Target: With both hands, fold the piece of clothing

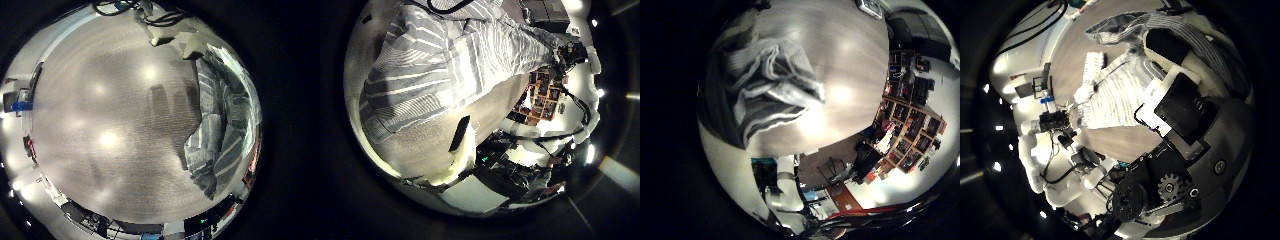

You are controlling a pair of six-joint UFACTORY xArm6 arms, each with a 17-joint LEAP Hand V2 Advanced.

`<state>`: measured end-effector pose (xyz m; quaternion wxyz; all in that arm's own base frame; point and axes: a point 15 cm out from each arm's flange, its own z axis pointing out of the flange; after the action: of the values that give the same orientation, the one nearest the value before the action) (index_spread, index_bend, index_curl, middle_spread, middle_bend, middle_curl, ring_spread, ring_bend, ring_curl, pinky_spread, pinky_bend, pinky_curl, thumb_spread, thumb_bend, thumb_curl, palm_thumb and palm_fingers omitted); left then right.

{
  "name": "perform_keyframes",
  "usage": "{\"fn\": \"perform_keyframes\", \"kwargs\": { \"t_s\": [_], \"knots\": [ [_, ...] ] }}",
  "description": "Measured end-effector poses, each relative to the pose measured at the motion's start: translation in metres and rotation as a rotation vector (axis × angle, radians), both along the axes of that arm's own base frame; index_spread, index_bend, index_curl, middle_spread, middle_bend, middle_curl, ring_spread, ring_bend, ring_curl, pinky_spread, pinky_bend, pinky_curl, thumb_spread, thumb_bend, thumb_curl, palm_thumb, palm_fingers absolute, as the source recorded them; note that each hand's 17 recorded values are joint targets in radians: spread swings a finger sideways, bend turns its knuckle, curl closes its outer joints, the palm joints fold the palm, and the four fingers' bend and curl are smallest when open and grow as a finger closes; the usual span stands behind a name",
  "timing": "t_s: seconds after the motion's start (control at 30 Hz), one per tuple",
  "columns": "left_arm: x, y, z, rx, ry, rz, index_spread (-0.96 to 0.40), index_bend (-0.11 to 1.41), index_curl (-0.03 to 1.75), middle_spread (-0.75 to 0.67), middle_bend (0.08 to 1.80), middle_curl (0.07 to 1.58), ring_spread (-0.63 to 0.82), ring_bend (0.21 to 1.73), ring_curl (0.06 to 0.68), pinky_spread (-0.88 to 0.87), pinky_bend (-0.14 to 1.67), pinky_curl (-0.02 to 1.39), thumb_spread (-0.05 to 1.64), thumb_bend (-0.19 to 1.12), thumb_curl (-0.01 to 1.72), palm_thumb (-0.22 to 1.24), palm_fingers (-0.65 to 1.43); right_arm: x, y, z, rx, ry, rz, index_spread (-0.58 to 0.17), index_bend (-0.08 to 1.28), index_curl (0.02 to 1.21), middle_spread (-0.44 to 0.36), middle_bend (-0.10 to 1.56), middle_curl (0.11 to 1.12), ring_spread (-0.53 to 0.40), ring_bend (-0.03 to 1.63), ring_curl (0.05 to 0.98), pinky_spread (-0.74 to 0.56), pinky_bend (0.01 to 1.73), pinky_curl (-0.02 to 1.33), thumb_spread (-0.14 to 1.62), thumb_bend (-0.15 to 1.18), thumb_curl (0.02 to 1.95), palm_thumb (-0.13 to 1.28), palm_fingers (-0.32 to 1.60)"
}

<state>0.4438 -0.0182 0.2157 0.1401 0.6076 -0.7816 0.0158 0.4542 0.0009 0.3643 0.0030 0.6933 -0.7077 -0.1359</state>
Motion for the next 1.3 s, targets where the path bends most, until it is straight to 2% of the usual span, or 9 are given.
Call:
{"fn": "perform_keyframes", "kwargs": {
  "t_s": [0.23, 0.47, 0.73, 0.93, 1.03, 1.13, 1.17, 1.2, 1.3],
  "knots": [
    [0.0, 0.006, 0.004, -0.012, -0.009, 0.012, 0.0, 0.18, 0.37, 0.29, 0.17, 0.27, 0.45, 0.62, 0.222, 0.49, 0.36, 0.34, 1.08, -0.02, 0.3, 0.34, 0.05, 0.002, 0.129, 0.0, 0.089, 0.006, 0.155, -0.281, 1.03, 0.87, -0.13, 1.37, 0.68, -0.172, 1.48, 0.593, -0.23, 1.3, 0.66, 1.12, -0.01, 0.78, 1.05, 1.18],
    [-0.003, 0.036, 0.027, -0.022, -0.047, 0.056, 0.0, 0.18, 0.37, 0.28, 0.17, 0.27, 0.45, 0.63, 0.224, 0.49, 0.36, 0.33, 1.08, -0.02, 0.3, 0.34, 0.05, 0.021, 0.225, -0.036, 0.124, -0.048, 0.244, -0.276, 1.04, 0.87, -0.13, 1.36, 0.68, -0.171, 1.48, 0.591, -0.24, 1.28, 0.67, 1.11, -0.01, 0.79, 1.05, 1.19],
    [-0.01, 0.102, 0.072, -0.03, -0.137, 0.182, -0.01, 0.18, 0.38, 0.26, 0.17, 0.28, 0.44, 0.63, 0.223, 0.49, 0.36, 0.33, 1.08, -0.02, 0.3, 0.33, 0.08, 0.035, 0.275, -0.07, 0.134, -0.095, 0.294, -0.272, 1.05, 0.86, -0.131, 1.36, 0.67, -0.174, 1.48, 0.587, -0.24, 1.27, 0.69, 1.09, -0.02, 0.8, 1.02, 1.19],
    [-0.022, 0.147, 0.085, -0.017, -0.144, 0.244, -0.02, 0.18, 0.38, 0.25, 0.17, 0.28, 0.43, 0.63, 0.223, 0.48, 0.36, 0.33, 1.08, -0.02, 0.3, 0.33, 0.08, 0.038, 0.3, -0.083, 0.149, -0.124, 0.332, -0.269, 1.04, 0.85, -0.13, 1.35, 0.66, -0.177, 1.47, 0.581, -0.26, 1.25, 0.68, 1.07, -0.04, 0.77, 0.93, 1.19],
    [-0.028, 0.16, 0.083, -0.012, -0.14, 0.262, -0.02, 0.18, 0.38, 0.25, 0.17, 0.28, 0.43, 0.63, 0.223, 0.48, 0.36, 0.33, 1.08, -0.02, 0.3, 0.33, 0.08, 0.032, 0.312, -0.086, 0.163, -0.116, 0.358, -0.284, 0.95, 0.81, -0.144, 1.29, 0.63, -0.195, 1.43, 0.553, -0.34, 1.17, 0.64, 1.09, -0.04, 0.73, 0.83, 1.15],
    [-0.03, 0.161, 0.083, -0.013, -0.136, 0.263, -0.02, 0.18, 0.38, 0.25, 0.17, 0.28, 0.43, 0.63, 0.223, 0.48, 0.36, 0.33, 1.08, -0.02, 0.3, 0.33, 0.08, 0.024, 0.319, -0.088, 0.166, -0.104, 0.395, -0.317, 0.68, 0.76, -0.159, 1.19, 0.59, -0.228, 1.42, 0.529, -0.46, 1.1, 0.59, 1.11, -0.03, 0.7, 0.77, 0.96],
    [-0.03, 0.16, 0.083, -0.015, -0.136, 0.261, -0.02, 0.18, 0.38, 0.25, 0.17, 0.28, 0.43, 0.63, 0.223, 0.48, 0.36, 0.33, 1.08, -0.02, 0.3, 0.33, 0.08, 0.023, 0.319, -0.087, 0.167, -0.104, 0.399, -0.325, 0.6, 0.74, -0.163, 1.16, 0.58, -0.232, 1.42, 0.525, -0.47, 1.12, 0.59, 1.11, -0.03, 0.69, 0.77, 0.9],
    [-0.03, 0.16, 0.083, -0.015, -0.136, 0.261, -0.02, 0.18, 0.38, 0.25, 0.17, 0.28, 0.43, 0.63, 0.222, 0.48, 0.36, 0.33, 1.08, -0.02, 0.3, 0.33, 0.08, 0.023, 0.318, -0.087, 0.169, -0.104, 0.4, -0.351, 0.43, 0.7, -0.175, 1.06, 0.55, -0.242, 1.4, 0.516, -0.49, 1.21, 0.6, 1.12, -0.02, 0.68, 0.76, 0.74],
    [-0.03, 0.154, 0.083, -0.016, -0.134, 0.255, -0.02, 0.18, 0.38, 0.25, 0.17, 0.28, 0.43, 0.63, 0.222, 0.48, 0.36, 0.33, 1.09, -0.02, 0.3, 0.33, 0.08, 0.02, 0.315, -0.079, 0.18, -0.105, 0.424, -0.411, 0.25, 0.62, -0.181, 0.9, 0.5, -0.253, 1.32, 0.479, -0.45, 1.26, 0.6, 1.13, -0.03, 0.65, 0.72, 0.5]
  ]
}}
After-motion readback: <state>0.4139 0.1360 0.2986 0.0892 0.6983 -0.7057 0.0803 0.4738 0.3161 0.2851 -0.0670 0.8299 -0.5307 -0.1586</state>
